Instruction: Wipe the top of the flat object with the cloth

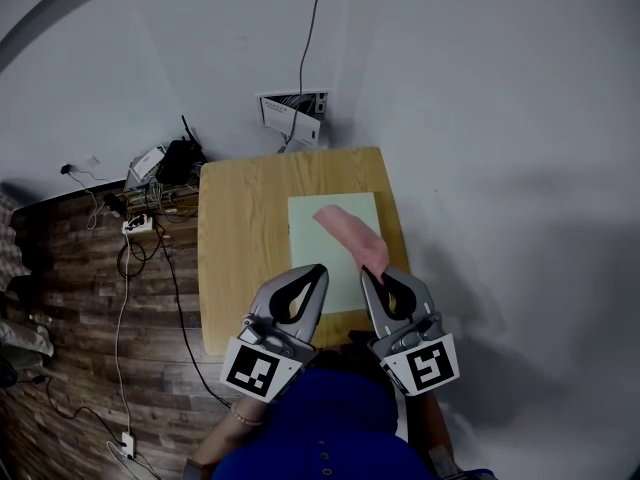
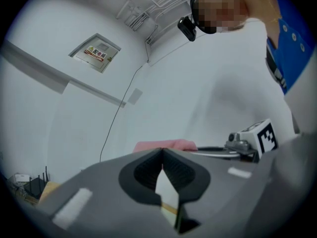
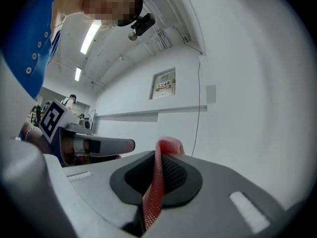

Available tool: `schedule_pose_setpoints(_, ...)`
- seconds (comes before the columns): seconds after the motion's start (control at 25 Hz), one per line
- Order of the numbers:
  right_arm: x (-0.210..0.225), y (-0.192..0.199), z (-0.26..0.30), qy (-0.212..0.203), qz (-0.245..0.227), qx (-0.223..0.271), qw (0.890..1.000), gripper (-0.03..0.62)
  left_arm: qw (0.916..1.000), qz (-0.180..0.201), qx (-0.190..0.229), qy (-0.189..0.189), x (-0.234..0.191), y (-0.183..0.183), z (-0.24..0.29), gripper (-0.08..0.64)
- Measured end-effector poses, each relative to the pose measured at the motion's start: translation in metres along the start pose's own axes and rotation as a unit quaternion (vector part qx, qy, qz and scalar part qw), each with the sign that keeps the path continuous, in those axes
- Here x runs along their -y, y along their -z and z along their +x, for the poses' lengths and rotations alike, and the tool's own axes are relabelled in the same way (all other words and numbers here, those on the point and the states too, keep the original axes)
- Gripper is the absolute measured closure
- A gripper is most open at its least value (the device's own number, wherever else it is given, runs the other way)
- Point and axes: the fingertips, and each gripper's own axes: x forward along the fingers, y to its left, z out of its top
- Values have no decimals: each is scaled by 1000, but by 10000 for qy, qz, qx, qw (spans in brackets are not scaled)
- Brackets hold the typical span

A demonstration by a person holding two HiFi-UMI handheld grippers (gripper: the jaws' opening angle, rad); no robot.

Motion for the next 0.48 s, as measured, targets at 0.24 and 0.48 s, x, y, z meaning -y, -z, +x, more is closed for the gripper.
schedule_pose_setpoints(0.24,-6,-2,-6,-14,29,-14,10000,580,10000,0,18,27,7,-3,-6,558)
schedule_pose_setpoints(0.48,-6,-2,-10,-35,37,-23,10000,580,10000,-1,2,25,11,-2,-5,558)
